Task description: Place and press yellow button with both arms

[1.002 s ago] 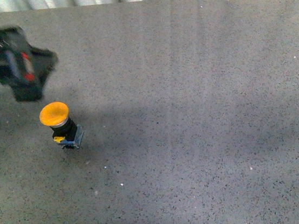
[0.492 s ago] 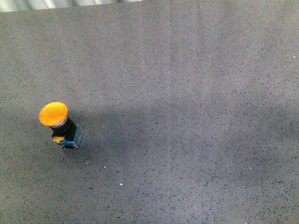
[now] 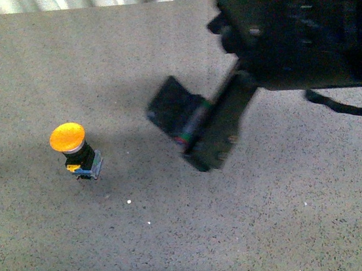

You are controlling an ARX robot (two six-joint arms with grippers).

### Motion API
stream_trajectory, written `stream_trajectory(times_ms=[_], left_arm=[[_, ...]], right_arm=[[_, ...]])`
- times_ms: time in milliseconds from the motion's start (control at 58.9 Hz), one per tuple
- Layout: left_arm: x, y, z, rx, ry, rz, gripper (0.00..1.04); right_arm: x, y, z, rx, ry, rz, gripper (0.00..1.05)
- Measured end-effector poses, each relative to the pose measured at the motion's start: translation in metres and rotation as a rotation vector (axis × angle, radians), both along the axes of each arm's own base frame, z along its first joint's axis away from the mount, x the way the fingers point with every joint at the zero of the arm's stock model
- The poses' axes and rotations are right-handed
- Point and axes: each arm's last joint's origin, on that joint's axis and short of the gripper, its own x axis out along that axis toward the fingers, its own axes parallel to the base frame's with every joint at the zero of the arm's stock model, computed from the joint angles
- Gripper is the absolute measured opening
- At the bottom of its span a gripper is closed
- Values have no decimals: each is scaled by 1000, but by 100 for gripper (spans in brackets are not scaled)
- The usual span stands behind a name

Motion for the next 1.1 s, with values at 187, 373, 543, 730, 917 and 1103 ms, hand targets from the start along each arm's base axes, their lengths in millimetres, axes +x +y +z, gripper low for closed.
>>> stream_trajectory(times_ms=[187, 373, 543, 730, 917, 1103], left_arm=[[-9, 0, -5, 0, 14, 0, 1], [-18, 0, -1, 0, 0, 0, 1], [-25, 0, 1, 0, -8, 0, 1], [-30, 0, 1, 0, -6, 0, 1], [-34, 0, 1, 0, -6, 0, 1], [-39, 0, 0, 0, -7, 0, 1]], right_arm=[[27, 44, -2, 76, 43, 54, 71], [42, 79, -9, 147, 156, 118, 30], [48, 94, -14, 202, 238, 136, 1], [49, 99, -26, 210, 307, 137, 1], [50, 105, -31, 220, 343, 154, 1], [59, 111, -47, 211, 389, 135, 1]])
